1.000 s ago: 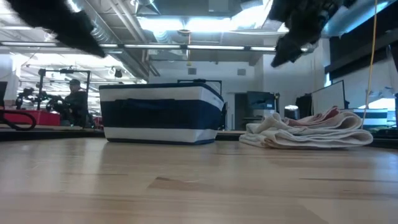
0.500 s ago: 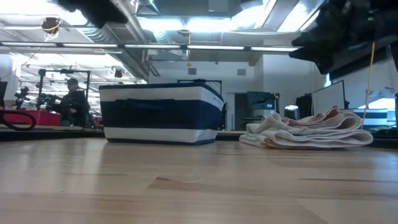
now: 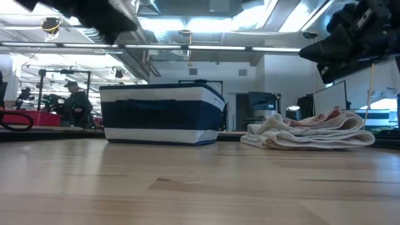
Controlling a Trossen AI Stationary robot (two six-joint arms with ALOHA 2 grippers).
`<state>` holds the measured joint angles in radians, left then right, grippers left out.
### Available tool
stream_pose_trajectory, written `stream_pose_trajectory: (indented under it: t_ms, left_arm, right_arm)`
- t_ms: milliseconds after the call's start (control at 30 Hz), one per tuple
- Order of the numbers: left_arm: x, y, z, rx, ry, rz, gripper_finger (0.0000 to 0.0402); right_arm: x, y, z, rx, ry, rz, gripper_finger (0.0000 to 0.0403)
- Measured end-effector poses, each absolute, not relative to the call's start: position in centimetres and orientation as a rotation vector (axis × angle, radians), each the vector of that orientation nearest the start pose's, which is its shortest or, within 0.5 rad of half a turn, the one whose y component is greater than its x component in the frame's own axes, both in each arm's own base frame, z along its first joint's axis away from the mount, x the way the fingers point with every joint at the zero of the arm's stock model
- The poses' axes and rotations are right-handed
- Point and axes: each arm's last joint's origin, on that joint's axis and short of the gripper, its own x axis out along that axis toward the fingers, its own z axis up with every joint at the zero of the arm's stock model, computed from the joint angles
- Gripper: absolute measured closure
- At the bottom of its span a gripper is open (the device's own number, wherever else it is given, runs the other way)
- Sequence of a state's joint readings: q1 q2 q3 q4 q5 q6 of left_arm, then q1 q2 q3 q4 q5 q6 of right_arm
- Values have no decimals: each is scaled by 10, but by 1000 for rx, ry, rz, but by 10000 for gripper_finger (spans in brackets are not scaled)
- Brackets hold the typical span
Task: Fold towel
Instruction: Return to Home Position
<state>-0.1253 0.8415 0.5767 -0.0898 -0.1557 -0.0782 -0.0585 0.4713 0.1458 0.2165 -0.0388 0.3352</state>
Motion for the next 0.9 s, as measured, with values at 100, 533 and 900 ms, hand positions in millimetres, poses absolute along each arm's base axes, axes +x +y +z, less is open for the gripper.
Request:
stream_pose_trajectory:
  t_ms: [100,533,900]
  left_arm:
    - [167,-14,246,-84,291,65,400]
    - [113,-7,210,-187,55,68,397]
    - [97,-5,192,-212,24,88,400]
  right_arm:
    - [132,-6,191,335,64,-24,386]
    - [124,-7,176,311,12,-50,399]
    - [113,-5,172,333,-33,-8,401]
